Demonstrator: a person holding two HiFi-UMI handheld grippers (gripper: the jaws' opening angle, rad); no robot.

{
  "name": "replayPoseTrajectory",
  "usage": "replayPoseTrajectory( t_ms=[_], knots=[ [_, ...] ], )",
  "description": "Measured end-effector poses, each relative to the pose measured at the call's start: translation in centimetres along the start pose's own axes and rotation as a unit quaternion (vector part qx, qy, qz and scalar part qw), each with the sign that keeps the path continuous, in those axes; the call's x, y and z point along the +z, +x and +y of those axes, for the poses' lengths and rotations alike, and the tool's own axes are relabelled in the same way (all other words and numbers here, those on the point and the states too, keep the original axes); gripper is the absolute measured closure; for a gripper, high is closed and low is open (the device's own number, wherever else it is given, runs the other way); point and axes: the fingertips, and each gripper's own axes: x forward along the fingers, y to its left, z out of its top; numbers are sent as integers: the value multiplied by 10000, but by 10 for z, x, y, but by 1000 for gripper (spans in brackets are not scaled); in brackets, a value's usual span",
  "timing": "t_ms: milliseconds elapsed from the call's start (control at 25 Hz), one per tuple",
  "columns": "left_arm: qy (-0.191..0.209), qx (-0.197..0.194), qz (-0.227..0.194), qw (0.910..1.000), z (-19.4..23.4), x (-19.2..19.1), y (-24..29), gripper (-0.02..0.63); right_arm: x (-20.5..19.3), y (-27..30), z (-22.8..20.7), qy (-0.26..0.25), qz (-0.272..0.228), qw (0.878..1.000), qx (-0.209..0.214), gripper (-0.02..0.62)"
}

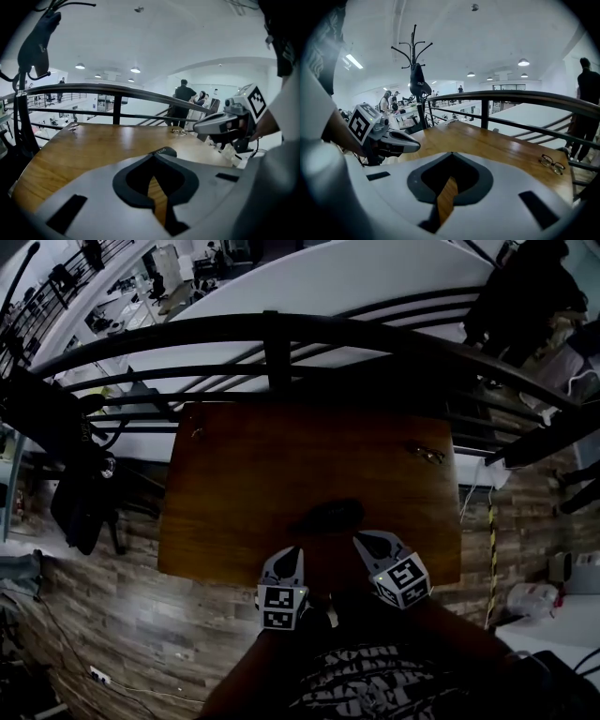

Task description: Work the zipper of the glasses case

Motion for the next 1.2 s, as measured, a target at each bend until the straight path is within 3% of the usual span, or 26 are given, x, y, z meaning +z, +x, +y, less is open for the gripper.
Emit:
replayPoseTrajectory(
  t_ms=[360,560,880,1080,1200],
  knots=[
    [20,-174,593,9981,-36,8,88,600,-15,-2,-103,140,63,9999,-75,603],
    [9,11,806,9967,-54,7,126,600,-38,12,-145,76,213,9997,136,603],
    [20,391,1175,9923,-43,0,155,600,-84,64,-147,-486,818,9898,1059,603],
    [18,314,1427,9893,-38,-17,159,600,-100,92,-133,-236,1099,9811,1575,603],
    [-66,157,1403,9900,-36,-19,161,600,-108,91,-125,-56,1166,9793,1655,603]
  ],
)
